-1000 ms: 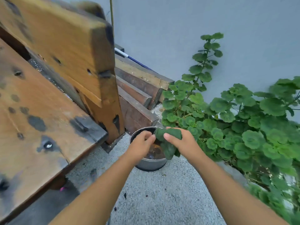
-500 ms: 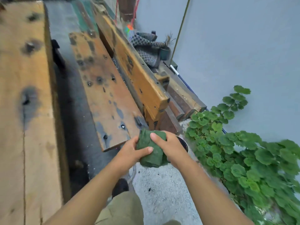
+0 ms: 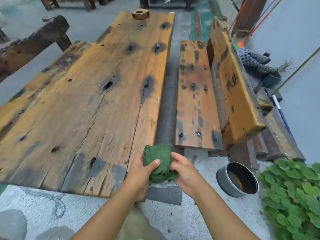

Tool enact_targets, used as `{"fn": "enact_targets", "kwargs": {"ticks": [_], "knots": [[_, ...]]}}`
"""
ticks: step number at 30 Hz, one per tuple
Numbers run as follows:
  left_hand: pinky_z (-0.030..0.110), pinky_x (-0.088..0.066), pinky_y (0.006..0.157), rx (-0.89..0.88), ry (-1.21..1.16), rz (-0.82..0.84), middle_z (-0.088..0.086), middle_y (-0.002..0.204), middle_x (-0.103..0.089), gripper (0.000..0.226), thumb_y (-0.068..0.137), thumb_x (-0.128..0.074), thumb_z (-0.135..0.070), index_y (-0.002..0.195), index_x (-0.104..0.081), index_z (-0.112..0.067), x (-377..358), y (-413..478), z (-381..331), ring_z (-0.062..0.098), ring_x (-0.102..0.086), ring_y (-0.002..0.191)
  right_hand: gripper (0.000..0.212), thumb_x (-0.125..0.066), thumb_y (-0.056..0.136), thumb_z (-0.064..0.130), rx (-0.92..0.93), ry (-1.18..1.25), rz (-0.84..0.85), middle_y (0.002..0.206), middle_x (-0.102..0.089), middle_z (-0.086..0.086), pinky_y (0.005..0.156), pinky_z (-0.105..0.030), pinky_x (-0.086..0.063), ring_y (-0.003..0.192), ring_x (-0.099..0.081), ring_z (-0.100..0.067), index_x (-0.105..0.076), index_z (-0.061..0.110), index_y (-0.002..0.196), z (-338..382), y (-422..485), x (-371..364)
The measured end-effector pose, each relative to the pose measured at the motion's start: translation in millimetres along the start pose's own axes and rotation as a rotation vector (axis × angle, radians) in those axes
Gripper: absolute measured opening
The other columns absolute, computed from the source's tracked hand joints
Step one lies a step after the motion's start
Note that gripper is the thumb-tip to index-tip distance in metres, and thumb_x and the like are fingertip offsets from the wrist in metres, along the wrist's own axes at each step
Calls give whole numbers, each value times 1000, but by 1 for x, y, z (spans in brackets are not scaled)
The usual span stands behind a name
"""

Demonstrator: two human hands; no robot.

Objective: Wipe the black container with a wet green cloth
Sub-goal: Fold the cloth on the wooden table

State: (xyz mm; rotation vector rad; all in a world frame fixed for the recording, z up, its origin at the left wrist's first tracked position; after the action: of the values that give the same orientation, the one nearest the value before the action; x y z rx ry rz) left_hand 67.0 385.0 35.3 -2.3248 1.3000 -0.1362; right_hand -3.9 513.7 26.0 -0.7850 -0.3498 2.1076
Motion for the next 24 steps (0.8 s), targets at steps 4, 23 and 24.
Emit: {"fn": "enact_targets", "kwargs": {"ticks": [4,23,24], "knots": [[19,-56,69,-45,274,-121,4,111,-70,34,90,-73,-11,112,-51,-24,53,14,4,4,-68,89,33,-61,89,-14,-31,-116,-69,114,-74,-22,65,-34,-60,89,-73,-27,-62,-2,120,-21,32,-40],[30,-60,80,8,550,238,2,111,-65,24,90,-71,-14,107,-58,-26,227,107,-2,13,-66,99,22,-61,93,-4,-162,-384,-289,95,-77,-7,67,-25,-57,82,-75,-14,-70,12,105,-106,169,-163],[33,-60,78,38,555,217,4,108,-65,25,90,-67,-5,103,-58,-24,232,114,2,16,-67,94,21,-61,93,-4,-185,-390,-269,92,-78,-4,66,-24,-56,80,-75,-13,-70,13,103,-109,173,-161]]}}
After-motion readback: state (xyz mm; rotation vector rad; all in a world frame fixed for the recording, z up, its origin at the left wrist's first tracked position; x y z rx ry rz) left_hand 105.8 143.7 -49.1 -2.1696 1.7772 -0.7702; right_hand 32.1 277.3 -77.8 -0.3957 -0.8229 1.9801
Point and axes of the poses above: each hand's wrist, its own y-axis towards the middle knuckle, its own x-axis out of the back of the hand, z = x × y, the point moved 6 cm from there along y, towards the middle knuckle
